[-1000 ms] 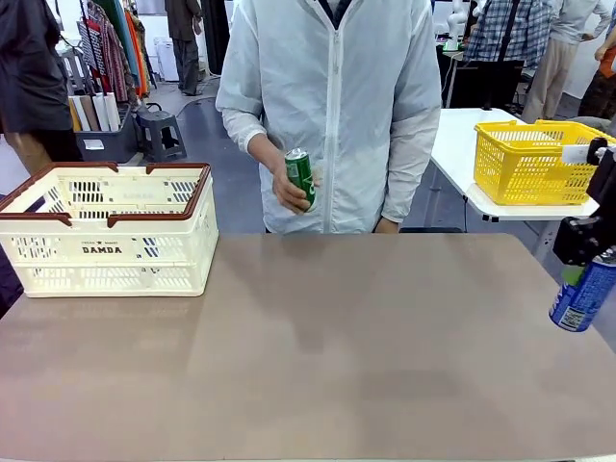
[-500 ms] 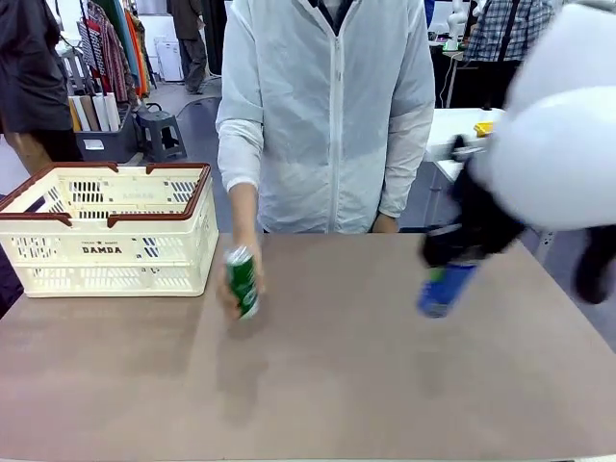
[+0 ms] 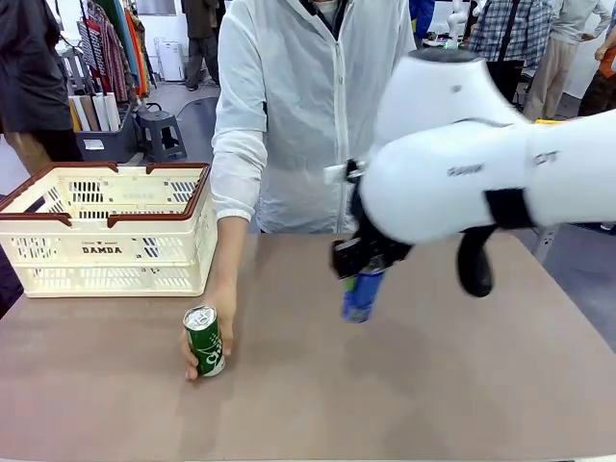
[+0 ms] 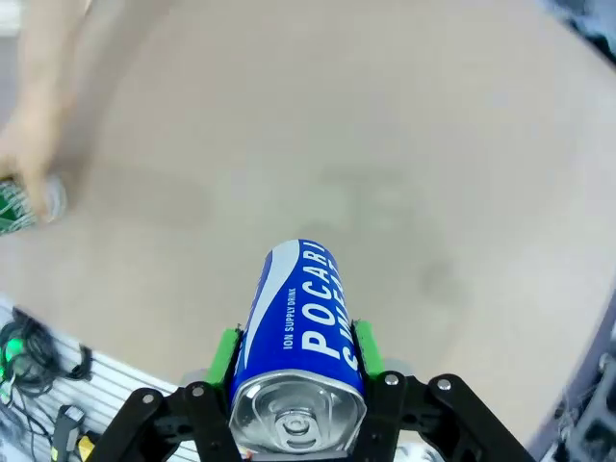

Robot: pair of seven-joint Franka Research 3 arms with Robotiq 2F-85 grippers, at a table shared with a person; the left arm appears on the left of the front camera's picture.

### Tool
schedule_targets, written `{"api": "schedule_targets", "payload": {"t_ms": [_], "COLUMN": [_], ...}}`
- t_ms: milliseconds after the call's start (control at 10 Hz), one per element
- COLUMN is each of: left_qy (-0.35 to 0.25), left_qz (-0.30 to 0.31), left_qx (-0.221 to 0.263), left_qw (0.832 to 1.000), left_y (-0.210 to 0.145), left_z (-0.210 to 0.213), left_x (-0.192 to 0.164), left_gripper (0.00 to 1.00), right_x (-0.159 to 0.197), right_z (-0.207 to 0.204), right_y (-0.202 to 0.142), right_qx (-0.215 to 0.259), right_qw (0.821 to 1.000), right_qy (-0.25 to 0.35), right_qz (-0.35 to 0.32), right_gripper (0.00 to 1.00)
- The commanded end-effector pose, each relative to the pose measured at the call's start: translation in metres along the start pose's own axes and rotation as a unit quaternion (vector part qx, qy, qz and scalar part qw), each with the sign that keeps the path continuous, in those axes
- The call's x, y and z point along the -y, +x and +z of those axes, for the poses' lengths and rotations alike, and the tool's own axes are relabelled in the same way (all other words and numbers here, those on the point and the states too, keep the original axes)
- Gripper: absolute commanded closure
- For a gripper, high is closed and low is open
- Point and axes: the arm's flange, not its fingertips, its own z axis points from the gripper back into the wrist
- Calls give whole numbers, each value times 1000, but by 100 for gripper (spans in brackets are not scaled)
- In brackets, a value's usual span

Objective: Place the drinks into the Shopping basket.
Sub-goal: Pick up one drink and place it into the Shopping basket.

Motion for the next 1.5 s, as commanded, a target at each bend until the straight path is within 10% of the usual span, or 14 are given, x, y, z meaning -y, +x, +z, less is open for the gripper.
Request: {"api": "schedule_targets", "payload": {"t_ms": [0,400,1200,1400], "left_qy": [4,4,4,4], "left_qz": [-1,-1,-1,-1], "left_qx": [-6,-6,-6,-6], "left_qw": [1000,1000,1000,1000], "left_y": [-4,-4,-4,-4], "left_z": [2,2,2,2], "left_x": [1,1,1,1], "left_gripper": [0,0,0,0], "right_x": [111,195,77,111], "right_z": [46,52,10,23], "right_y": [-58,-117,-22,-44], "right_qx": [-2,-12,-6,-8], "right_qw": [993,971,991,984], "right_qy": [-59,-59,-57,-51], "right_qz": [-99,-233,-122,-168], "right_gripper": [100,100,100,100]}}
